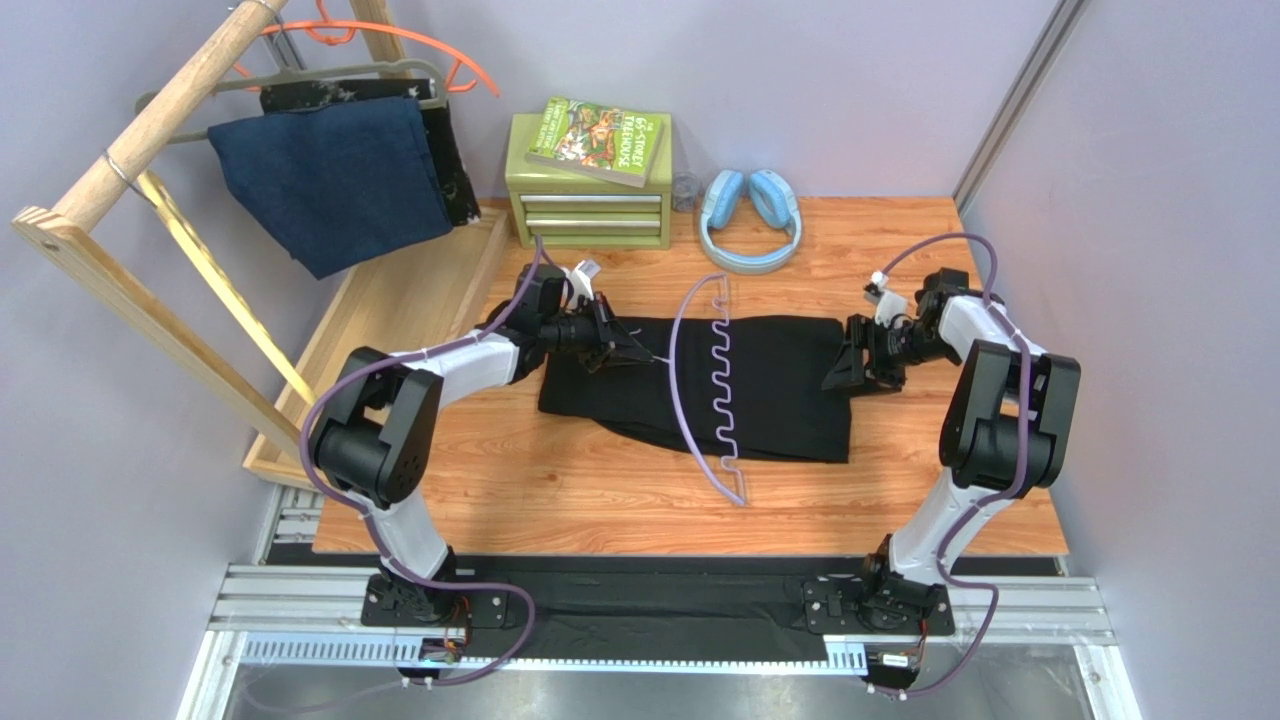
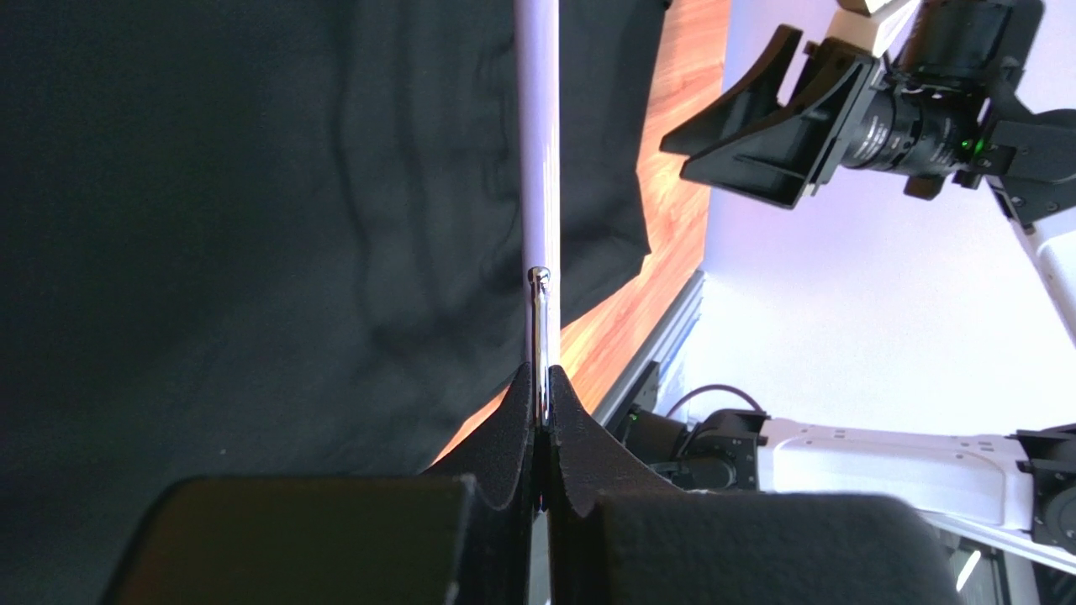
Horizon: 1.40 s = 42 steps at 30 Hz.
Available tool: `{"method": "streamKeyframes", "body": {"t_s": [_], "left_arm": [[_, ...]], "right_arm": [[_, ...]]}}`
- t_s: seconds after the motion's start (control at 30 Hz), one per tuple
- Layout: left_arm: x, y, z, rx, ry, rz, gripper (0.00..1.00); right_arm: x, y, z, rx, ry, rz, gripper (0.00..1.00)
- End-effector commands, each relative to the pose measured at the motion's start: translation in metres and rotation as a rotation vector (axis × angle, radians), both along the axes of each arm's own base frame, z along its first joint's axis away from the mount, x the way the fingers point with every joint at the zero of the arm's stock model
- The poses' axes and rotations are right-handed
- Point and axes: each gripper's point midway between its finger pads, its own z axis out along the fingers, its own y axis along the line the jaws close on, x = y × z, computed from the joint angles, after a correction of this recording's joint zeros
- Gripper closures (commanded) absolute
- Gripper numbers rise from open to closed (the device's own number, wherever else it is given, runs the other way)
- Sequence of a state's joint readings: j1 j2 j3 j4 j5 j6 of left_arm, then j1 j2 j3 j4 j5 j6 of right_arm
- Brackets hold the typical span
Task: Place the trousers on the hanger
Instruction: Place trousers on hanger
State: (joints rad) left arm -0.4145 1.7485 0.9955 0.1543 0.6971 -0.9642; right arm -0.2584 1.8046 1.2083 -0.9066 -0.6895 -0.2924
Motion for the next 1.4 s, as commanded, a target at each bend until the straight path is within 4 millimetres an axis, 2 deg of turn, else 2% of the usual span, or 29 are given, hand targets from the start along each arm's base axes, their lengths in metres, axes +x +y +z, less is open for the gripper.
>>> {"method": "streamKeyframes", "body": {"t_s": [0.0,0.17,0.37,0.47,0.57,0.6,0.67,0.77,0.9,1.0,1.2,1.27,1.37], "left_arm": [[0.003,0.002,0.008,0.002,-0.056,-0.014,1.0],[0.0,0.004,0.0,0.012,-0.039,-0.016,1.0],[0.001,0.002,0.003,0.001,-0.049,-0.023,1.0],[0.0,0.0,0.011,-0.013,-0.063,-0.034,1.0],[0.001,0.0,0.024,-0.026,-0.083,-0.033,1.0],[0.001,0.001,0.026,-0.026,-0.081,-0.031,1.0],[-0.001,0.004,0.032,-0.026,-0.091,-0.024,1.0],[0.0,0.008,0.033,0.002,-0.118,-0.039,1.0],[0.0,0.012,0.014,0.024,-0.089,-0.034,1.0],[0.005,0.012,0.01,0.012,-0.079,-0.024,1.0],[0.006,0.009,0.039,-0.013,-0.126,-0.043,1.0],[0.006,0.011,0.032,0.014,-0.116,-0.044,1.0],[0.007,0.013,0.015,0.038,-0.082,-0.032,1.0]], "right_arm": [[0.019,-0.019,-0.005,-0.104,-0.016,-0.092,0.39],[0.024,-0.037,-0.018,-0.202,0.016,-0.166,0.29],[0.027,-0.024,-0.037,-0.123,0.093,-0.166,0.32],[0.029,-0.021,-0.048,-0.106,0.117,-0.163,0.37],[0.03,-0.012,-0.047,-0.033,0.14,-0.15,0.6],[0.032,-0.011,-0.043,-0.014,0.123,-0.139,0.8],[0.031,-0.015,-0.039,-0.018,0.118,-0.133,0.99],[0.037,-0.024,-0.028,-0.026,0.092,-0.136,1.0],[0.044,-0.029,-0.012,-0.023,0.06,-0.132,1.0],[0.05,-0.032,0.002,-0.032,0.022,-0.136,1.0],[0.054,-0.041,0.01,-0.078,-0.004,-0.115,1.0],[0.052,-0.038,0.012,-0.058,0.01,-0.107,1.0],[0.056,-0.025,0.026,-0.018,-0.027,-0.079,1.0]]}}
